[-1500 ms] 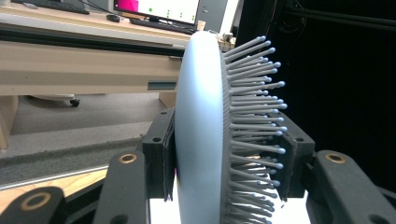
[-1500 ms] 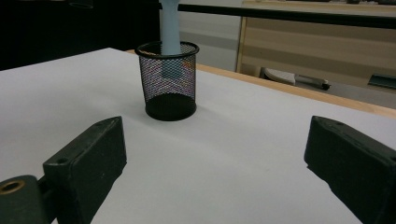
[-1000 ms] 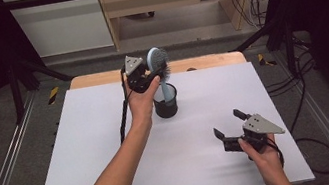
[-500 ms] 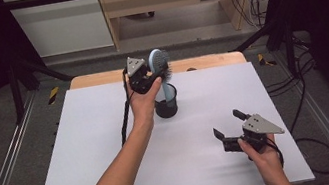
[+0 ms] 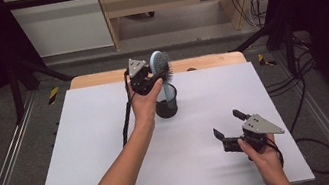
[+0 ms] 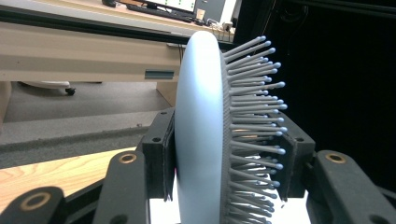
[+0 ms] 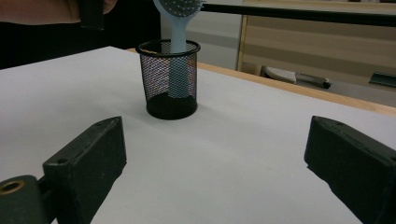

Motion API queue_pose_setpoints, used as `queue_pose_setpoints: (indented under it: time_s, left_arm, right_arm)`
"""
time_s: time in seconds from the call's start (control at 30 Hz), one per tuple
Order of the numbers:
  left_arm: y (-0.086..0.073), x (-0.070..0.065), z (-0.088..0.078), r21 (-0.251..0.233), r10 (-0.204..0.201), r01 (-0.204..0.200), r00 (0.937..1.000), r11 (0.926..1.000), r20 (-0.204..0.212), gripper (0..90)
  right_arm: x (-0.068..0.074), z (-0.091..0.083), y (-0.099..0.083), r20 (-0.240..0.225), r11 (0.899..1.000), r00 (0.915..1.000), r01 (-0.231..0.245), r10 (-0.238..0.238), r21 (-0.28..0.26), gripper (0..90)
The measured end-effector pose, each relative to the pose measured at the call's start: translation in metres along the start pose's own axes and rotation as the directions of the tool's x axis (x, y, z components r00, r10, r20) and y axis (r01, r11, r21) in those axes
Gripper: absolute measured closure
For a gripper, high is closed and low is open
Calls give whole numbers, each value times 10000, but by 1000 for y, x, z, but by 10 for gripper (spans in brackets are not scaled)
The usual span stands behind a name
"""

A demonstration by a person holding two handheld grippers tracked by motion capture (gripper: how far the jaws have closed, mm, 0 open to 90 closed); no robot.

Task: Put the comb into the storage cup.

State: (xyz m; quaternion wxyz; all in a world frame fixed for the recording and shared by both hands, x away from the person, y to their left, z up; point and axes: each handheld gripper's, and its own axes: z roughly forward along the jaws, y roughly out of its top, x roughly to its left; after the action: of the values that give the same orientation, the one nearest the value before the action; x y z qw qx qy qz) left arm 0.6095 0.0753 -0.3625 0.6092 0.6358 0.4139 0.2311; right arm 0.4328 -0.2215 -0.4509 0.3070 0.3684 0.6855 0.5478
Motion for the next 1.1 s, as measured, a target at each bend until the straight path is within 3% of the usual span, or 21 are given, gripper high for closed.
queue_pose_setpoints:
  time_s: [1.1]
  left_arm:
    - [-9,3,3,117,-111,111,9999,9999,-8,492]
  right_arm:
    - [0,1,0,-25,10000,10000,73,-73,36,58]
